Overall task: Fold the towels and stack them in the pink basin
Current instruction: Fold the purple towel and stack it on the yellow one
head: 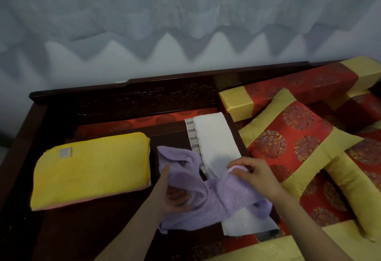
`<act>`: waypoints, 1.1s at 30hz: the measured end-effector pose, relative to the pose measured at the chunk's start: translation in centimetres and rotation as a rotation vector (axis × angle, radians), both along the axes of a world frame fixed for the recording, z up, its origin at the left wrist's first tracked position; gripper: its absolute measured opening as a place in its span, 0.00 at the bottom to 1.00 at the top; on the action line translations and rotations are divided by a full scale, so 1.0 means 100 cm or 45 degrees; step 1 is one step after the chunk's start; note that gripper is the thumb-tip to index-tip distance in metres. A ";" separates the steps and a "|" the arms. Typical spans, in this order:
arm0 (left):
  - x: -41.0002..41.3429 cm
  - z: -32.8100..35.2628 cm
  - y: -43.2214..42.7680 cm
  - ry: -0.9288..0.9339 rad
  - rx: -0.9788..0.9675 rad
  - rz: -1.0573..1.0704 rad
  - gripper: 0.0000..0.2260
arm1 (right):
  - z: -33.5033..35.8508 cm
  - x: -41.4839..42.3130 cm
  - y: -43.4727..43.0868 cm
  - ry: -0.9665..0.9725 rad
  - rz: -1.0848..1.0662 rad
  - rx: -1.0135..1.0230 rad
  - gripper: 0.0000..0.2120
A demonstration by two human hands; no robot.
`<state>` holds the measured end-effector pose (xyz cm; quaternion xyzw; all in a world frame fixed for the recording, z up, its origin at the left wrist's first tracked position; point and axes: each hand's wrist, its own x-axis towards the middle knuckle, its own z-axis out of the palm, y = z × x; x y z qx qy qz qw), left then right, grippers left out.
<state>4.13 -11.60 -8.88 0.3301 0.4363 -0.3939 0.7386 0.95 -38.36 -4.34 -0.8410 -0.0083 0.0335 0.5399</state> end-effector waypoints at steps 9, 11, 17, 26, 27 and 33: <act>0.005 0.016 -0.005 -0.491 0.455 -0.119 0.10 | 0.009 -0.002 0.008 0.017 0.026 0.038 0.07; 0.008 0.040 -0.003 -0.808 0.471 -0.250 0.14 | 0.024 0.000 0.012 0.023 0.093 0.066 0.08; 0.017 0.109 -0.003 -1.402 0.757 -0.352 0.19 | 0.082 0.013 0.044 -0.150 0.352 0.116 0.08; -0.007 0.128 0.003 -1.399 0.619 -0.189 0.08 | 0.101 0.030 0.088 -0.289 0.132 0.123 0.12; -0.009 0.127 0.006 -1.378 0.604 -0.194 0.08 | 0.099 0.030 0.090 -0.276 0.145 0.120 0.13; -0.018 0.121 0.019 -1.370 0.337 -0.269 0.11 | 0.090 0.025 0.102 -0.268 0.240 0.039 0.08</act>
